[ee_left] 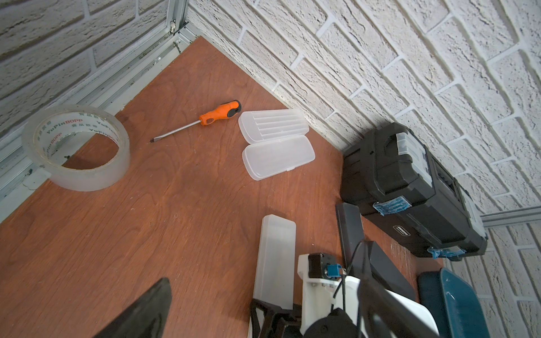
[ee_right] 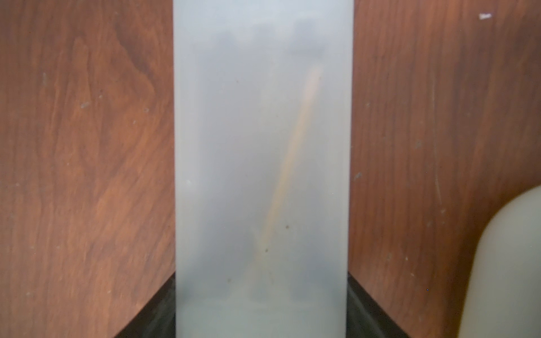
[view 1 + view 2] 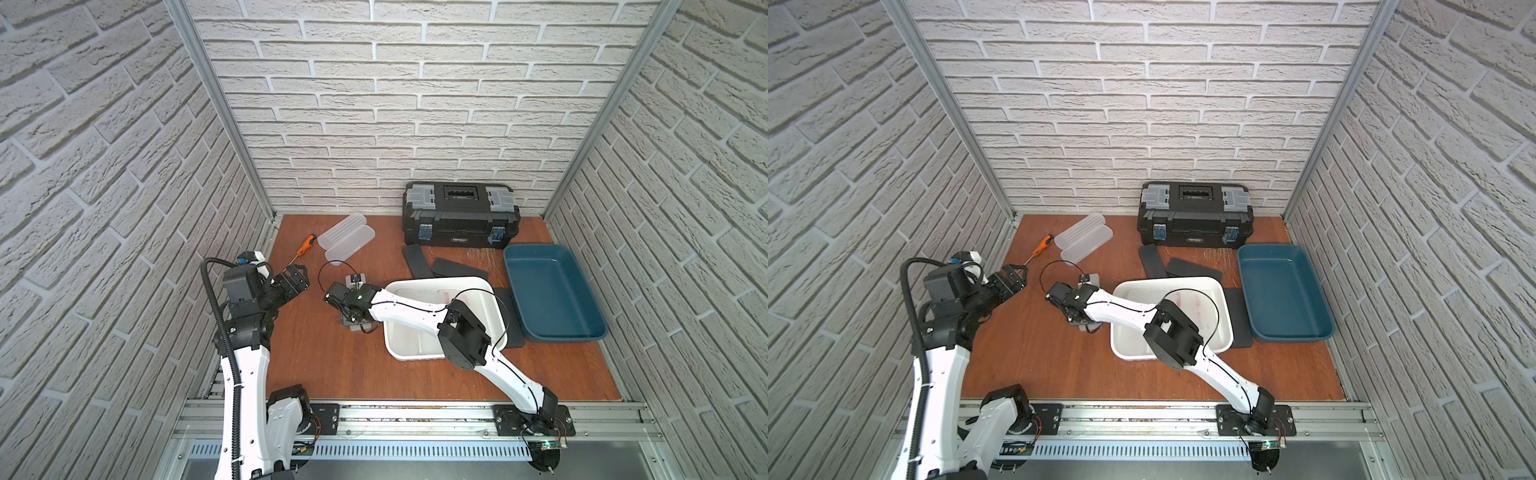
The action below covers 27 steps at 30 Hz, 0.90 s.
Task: Place the pencil cases by color into the storage box
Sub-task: Pick up the pencil case from the center of the board.
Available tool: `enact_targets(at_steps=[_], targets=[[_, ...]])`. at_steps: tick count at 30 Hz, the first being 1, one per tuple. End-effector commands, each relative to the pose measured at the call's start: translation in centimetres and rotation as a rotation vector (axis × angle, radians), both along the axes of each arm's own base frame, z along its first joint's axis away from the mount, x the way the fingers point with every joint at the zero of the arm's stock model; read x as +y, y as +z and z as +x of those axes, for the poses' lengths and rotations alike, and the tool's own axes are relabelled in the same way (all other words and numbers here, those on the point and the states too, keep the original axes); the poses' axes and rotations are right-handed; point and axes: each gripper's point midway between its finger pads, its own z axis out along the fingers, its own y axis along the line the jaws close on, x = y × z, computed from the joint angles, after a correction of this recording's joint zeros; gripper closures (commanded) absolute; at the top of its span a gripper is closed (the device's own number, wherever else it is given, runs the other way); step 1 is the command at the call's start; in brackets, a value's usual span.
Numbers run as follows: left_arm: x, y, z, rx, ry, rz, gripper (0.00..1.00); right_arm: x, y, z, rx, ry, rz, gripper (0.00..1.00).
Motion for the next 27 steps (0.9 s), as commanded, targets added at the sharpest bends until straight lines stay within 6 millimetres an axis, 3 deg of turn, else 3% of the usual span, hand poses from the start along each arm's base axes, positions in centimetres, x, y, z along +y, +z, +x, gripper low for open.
enact_targets(at_steps=[1, 10, 20, 27], targets=[[0.0, 1.3, 0.1, -0.052, -0.009, 0.02, 0.02, 1.1, 3.3, -0.7, -0.044, 0.043, 0.035, 0.34], [0.5, 2.4, -0.2, -0.063, 0.013, 0.047, 0.02, 2.0, 6.5, -1.2, -0.082, 0.059, 0.1, 0.35], [0.5, 3.5, 0.1, -0.076, 0.008, 0.054, 0.02, 1.6, 10.0, -0.8, -0.146, 0.058, 0.144, 0.35], [-0.8, 4.9, 1.5, -0.078, -0.071, 0.042, 0.02, -0.2, 14.0, -0.3, -0.223, 0.039, 0.152, 0.35]])
